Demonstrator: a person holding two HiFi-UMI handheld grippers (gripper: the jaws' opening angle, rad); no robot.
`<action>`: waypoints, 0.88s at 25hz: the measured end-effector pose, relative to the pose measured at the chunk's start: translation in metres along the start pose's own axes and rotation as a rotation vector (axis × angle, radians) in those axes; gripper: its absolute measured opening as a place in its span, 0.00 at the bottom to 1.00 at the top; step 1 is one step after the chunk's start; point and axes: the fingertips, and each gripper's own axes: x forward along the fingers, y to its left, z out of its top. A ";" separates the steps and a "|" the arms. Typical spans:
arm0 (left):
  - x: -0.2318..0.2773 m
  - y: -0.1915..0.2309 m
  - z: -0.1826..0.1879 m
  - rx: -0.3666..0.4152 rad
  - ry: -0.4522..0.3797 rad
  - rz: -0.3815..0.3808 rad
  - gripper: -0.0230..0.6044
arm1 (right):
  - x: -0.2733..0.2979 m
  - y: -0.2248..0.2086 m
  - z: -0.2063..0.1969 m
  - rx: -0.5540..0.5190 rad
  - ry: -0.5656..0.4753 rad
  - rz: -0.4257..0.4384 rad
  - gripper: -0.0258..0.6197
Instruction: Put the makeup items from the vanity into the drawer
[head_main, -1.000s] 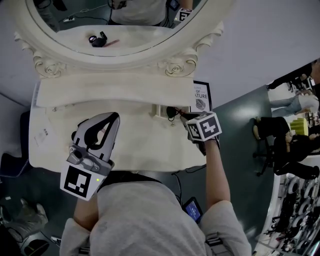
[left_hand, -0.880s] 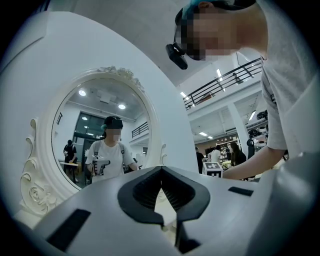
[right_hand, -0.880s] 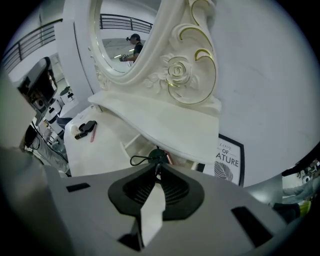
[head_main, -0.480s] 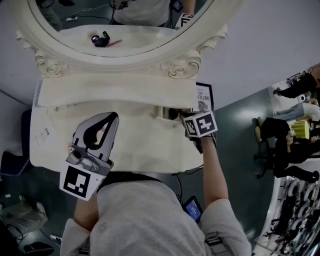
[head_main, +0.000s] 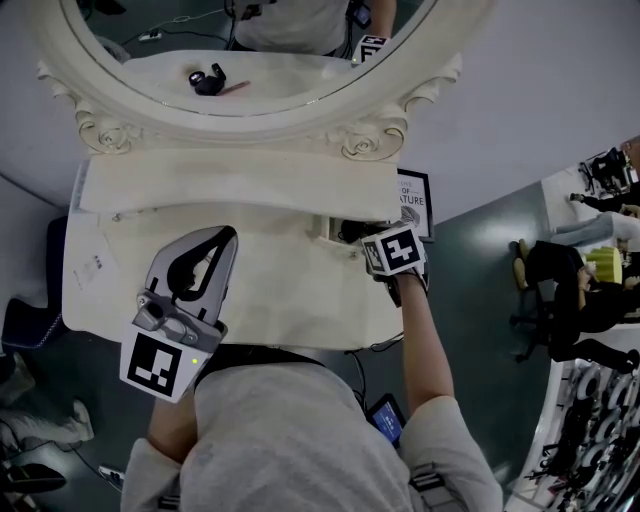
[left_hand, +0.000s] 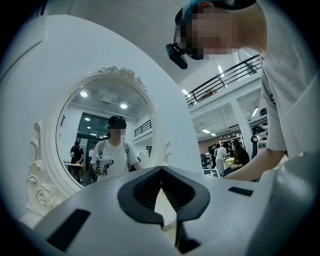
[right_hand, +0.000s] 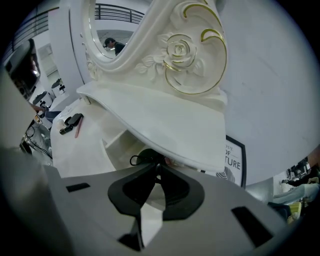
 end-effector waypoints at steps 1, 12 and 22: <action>0.000 0.000 -0.001 0.000 0.003 0.001 0.06 | 0.001 -0.001 0.000 0.002 -0.005 -0.003 0.11; -0.006 -0.001 -0.002 0.002 0.009 0.018 0.06 | -0.003 -0.005 0.004 0.089 -0.097 0.016 0.19; -0.017 -0.001 0.006 0.012 -0.009 0.008 0.06 | -0.059 0.028 0.021 0.167 -0.386 0.099 0.13</action>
